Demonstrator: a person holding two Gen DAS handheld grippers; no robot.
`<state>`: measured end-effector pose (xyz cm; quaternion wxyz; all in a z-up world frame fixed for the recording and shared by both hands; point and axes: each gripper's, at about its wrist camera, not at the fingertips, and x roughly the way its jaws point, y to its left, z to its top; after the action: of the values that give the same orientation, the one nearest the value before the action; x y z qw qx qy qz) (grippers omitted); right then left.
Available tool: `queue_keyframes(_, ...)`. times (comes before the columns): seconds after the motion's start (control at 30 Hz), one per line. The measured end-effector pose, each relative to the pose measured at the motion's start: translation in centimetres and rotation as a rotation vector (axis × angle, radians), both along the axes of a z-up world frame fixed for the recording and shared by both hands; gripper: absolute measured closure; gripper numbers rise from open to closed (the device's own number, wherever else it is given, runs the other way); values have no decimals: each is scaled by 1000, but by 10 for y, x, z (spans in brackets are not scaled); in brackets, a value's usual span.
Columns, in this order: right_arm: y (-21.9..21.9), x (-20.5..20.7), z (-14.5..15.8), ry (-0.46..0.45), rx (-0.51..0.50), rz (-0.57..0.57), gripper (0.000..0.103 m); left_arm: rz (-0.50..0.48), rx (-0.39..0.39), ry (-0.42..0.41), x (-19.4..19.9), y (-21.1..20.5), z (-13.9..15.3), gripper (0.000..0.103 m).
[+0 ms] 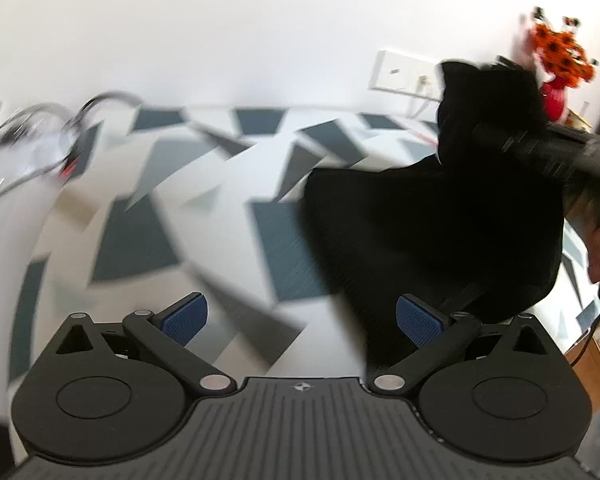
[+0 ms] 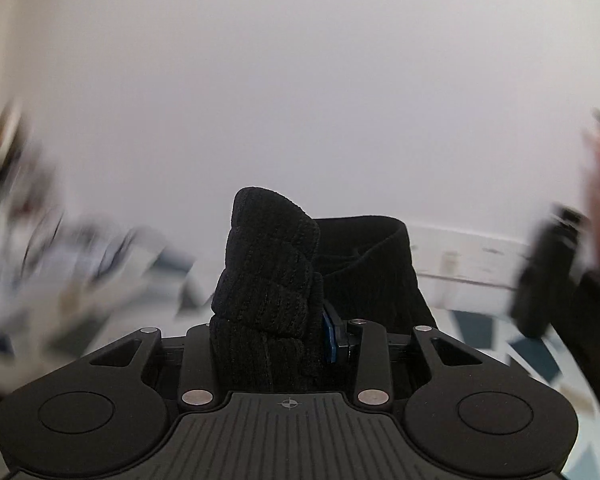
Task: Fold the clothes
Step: 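Grasp the garment corner with the right gripper and lift it toward the left gripper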
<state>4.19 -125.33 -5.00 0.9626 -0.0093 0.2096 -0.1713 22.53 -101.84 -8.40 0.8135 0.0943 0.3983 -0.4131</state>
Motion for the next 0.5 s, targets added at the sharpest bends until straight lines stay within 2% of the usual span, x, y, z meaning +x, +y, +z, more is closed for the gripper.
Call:
queue_keyframes(0.17, 70, 59, -69, 384, -211, 248, 71, 79, 13, 43, 3, 42, -14, 0)
queue_keyframes(0.27, 118, 63, -100, 464, -385, 306, 69, 102, 3, 40, 4, 51, -15, 0)
queue_keyframes(0.5, 125, 62, -82, 512, -347, 244, 59, 83, -52, 41, 9, 52, -9, 0)
